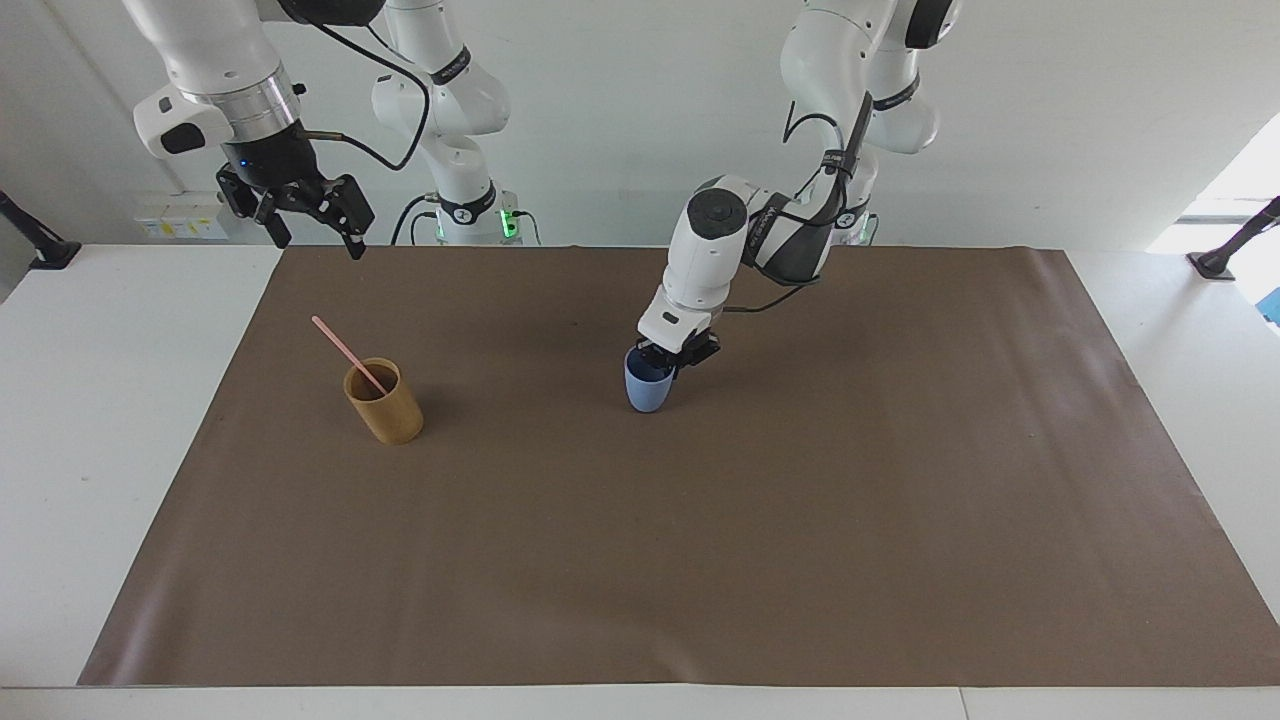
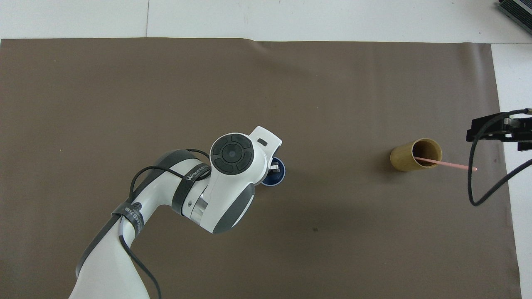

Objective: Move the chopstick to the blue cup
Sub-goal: 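Release the blue cup and draw the left gripper back to rest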

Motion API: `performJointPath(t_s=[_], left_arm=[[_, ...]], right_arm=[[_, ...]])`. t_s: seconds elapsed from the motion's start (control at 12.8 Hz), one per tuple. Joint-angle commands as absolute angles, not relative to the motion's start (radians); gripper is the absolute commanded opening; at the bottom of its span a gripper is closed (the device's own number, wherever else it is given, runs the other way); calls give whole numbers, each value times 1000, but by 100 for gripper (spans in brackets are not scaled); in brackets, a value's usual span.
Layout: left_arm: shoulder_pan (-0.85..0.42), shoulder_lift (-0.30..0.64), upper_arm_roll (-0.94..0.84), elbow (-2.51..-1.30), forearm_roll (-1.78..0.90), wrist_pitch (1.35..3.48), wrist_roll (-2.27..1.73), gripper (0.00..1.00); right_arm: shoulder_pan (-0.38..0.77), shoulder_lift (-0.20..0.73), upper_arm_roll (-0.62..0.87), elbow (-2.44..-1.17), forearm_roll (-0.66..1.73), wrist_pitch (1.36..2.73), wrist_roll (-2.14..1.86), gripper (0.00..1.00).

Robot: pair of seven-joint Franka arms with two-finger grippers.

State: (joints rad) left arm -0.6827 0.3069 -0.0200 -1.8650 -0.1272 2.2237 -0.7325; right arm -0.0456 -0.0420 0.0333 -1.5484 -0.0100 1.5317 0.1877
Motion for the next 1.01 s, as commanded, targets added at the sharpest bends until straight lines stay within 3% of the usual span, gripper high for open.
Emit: performJointPath(t_s=[0.0,0.08,0.39,0.94], left_arm=[[-695,291,-9,-1884,-137,2247,-749,61],[-695,293,-8,-1882,-138,2243,-747,100],[-664,243,-2,-1856,-137,2114,-729,100],[-462,11,-2,-1853,-133,1867,-473,100]], right_arm=[[-60,-58,35,-1568,11,1536,160,100],[-60,-58,35,-1569,11,1536,160,100],[-60,-58,35,-1574,11,1536,160,100],[-74,-87,35,-1618,11,1545,158,100]])
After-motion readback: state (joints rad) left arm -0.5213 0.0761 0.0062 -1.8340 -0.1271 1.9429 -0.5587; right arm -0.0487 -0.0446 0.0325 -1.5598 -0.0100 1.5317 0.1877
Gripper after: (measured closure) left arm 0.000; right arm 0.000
